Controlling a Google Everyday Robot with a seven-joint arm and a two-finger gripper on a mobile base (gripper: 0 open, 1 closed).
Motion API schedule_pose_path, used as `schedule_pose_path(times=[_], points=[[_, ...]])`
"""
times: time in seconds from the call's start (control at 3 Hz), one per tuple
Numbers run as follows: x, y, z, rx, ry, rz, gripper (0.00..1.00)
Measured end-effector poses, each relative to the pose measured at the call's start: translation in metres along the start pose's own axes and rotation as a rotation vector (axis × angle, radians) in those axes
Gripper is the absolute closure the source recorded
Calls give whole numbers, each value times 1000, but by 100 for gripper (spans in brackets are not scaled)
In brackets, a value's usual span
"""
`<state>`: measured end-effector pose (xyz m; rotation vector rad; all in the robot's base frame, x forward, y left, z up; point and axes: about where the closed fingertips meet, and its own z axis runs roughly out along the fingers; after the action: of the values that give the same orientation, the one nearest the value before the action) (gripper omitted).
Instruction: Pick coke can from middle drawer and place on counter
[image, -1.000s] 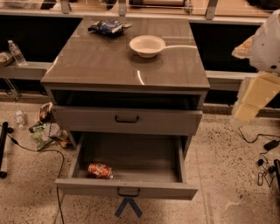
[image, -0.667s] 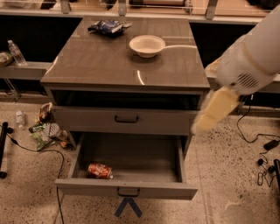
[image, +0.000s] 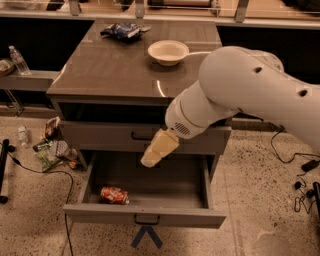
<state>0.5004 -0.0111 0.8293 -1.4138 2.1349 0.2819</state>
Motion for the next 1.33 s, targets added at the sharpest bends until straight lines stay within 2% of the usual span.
schedule_pose_path(times=[0.33,0.67,1.0,1.33], points=[[-2,-1,1,1,-16,11,0],[22,15,43,-28,15,83,0],[58,32,98,-50,16,175,0],[85,44,161,-68,10,241,0]])
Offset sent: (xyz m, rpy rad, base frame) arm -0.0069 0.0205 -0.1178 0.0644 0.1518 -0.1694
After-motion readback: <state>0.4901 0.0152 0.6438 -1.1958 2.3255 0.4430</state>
